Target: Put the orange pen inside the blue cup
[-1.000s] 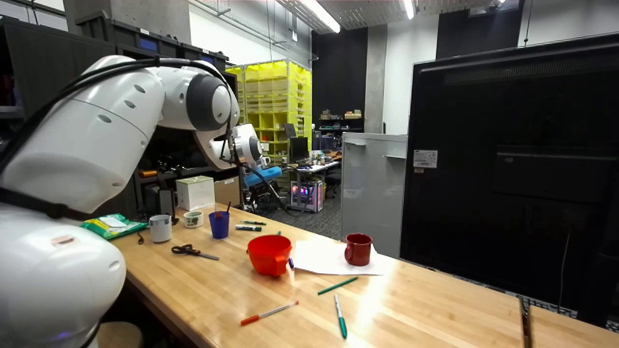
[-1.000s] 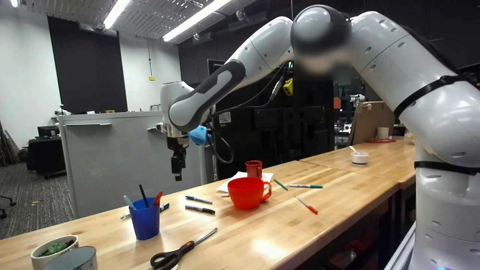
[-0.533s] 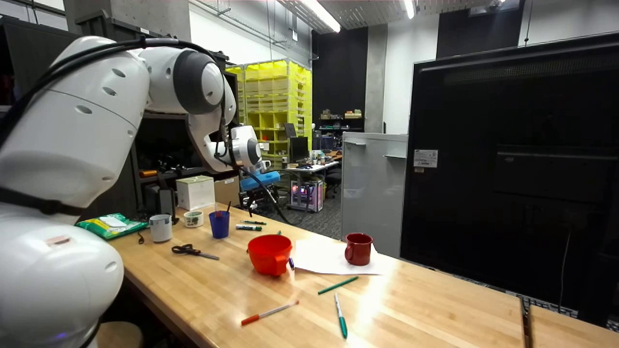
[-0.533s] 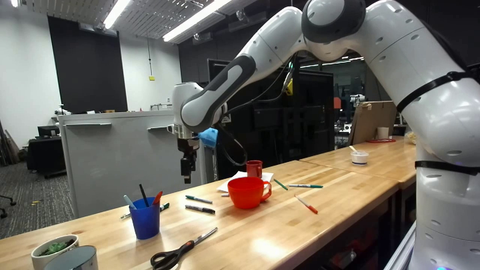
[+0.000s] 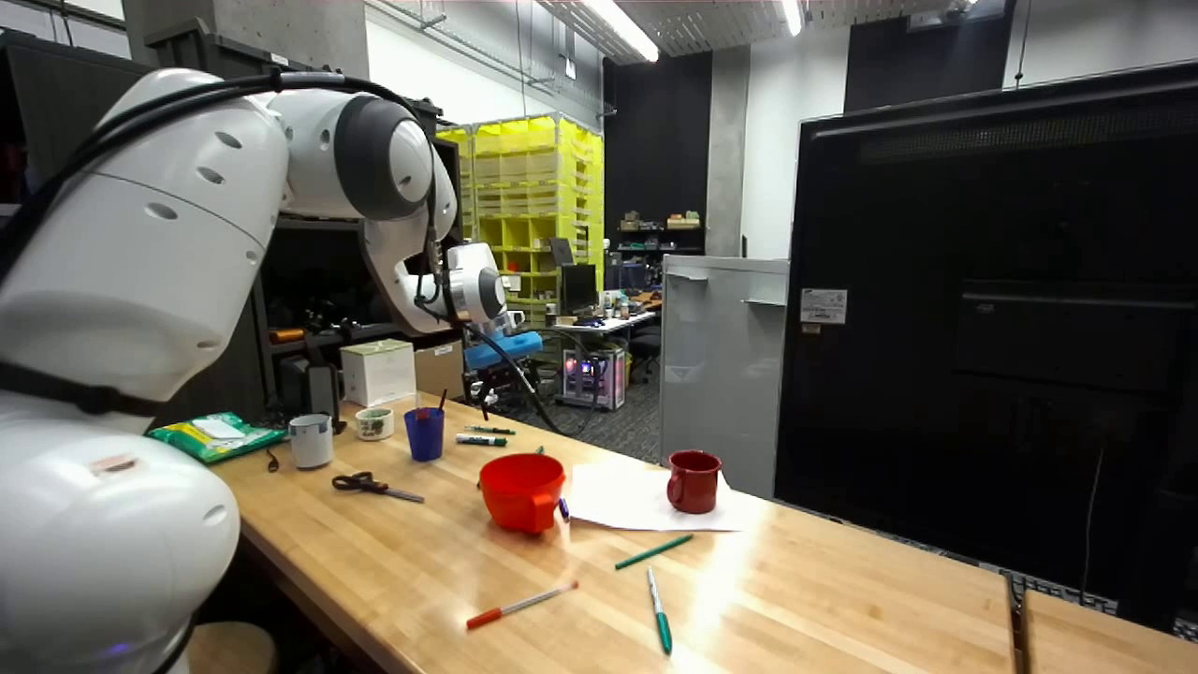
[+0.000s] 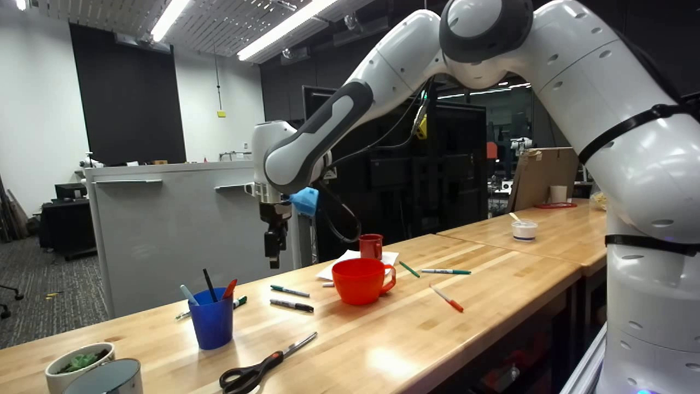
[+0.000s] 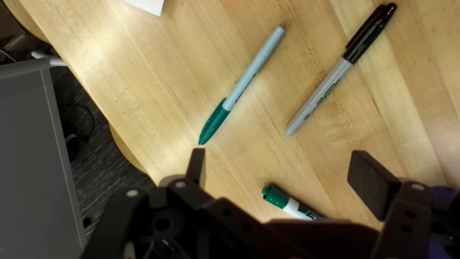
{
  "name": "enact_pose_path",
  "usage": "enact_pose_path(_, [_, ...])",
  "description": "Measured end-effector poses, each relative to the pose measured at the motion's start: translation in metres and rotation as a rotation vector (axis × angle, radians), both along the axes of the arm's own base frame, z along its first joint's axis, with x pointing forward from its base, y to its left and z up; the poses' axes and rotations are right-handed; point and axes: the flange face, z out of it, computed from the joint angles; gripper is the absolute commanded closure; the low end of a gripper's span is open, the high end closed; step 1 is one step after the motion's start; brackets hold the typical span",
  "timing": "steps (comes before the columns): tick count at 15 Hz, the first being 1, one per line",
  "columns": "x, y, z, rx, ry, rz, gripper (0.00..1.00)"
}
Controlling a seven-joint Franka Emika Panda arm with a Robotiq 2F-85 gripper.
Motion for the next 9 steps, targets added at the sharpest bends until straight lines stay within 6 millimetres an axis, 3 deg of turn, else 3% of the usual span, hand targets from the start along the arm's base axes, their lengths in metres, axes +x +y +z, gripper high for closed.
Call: enact_pose_path(9, [0.0039,-0.0093,0.0001,0.010,-0.012,-0.100,0.00])
